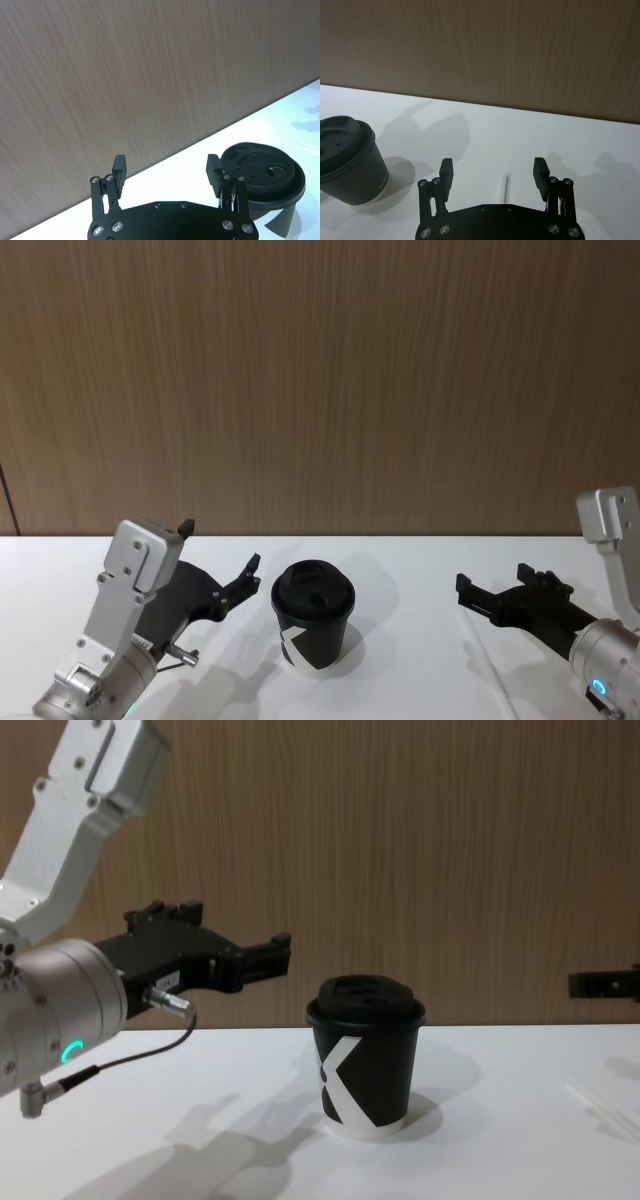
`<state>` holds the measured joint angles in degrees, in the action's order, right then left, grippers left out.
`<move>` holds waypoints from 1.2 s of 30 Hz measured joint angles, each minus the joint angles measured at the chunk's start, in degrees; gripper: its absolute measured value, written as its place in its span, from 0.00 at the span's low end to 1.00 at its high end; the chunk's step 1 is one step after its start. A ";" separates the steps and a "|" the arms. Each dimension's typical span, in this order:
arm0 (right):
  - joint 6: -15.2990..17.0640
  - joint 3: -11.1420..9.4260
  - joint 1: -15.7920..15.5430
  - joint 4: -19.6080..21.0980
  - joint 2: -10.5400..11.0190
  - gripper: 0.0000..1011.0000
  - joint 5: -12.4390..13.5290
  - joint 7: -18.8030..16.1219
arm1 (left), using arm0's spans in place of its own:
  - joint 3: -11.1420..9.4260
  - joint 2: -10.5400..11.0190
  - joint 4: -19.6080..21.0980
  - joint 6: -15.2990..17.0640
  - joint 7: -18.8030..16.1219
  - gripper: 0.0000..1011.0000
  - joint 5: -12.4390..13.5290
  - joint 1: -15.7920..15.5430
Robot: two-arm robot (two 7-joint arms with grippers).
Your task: Pick up the straw with one hand, pass it to the other hand, and insert it into the cup.
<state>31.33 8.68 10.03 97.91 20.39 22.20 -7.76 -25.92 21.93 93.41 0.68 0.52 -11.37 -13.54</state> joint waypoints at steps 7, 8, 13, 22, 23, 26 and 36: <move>-5.79 0.83 -2.13 0.66 -0.22 0.99 -1.14 0.80 | -0.11 -0.04 -0.21 0.10 0.08 0.99 -0.10 -0.04; -6.39 0.91 -2.35 0.72 -0.24 0.99 -1.27 0.88 | -0.11 -0.04 -0.22 0.11 0.10 0.99 -0.12 -0.05; -9.78 1.44 -3.61 1.11 -0.37 0.99 -1.92 1.36 | -0.11 -0.04 -0.24 0.12 0.10 0.99 -0.12 -0.05; -16.70 2.48 -6.19 1.89 -0.64 0.99 -3.31 2.29 | -0.11 -0.04 -0.24 0.12 0.11 0.99 -0.12 -0.05; -17.88 2.64 -6.61 2.03 -0.68 0.99 -3.55 2.45 | -0.11 -0.04 -0.25 0.11 0.11 0.99 -0.12 -0.05; -20.13 2.95 -7.44 2.30 -0.75 0.99 -3.96 2.73 | -0.11 -0.04 -0.24 0.12 0.11 0.99 -0.12 -0.05; -27.08 4.00 -10.05 3.08 -1.01 0.99 -5.30 3.66 | -0.11 -0.04 -0.24 0.11 0.10 0.99 -0.12 -0.05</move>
<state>4.25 12.68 -0.02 100.99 19.38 16.90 -4.10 -26.02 21.89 93.17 0.80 0.63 -11.48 -13.59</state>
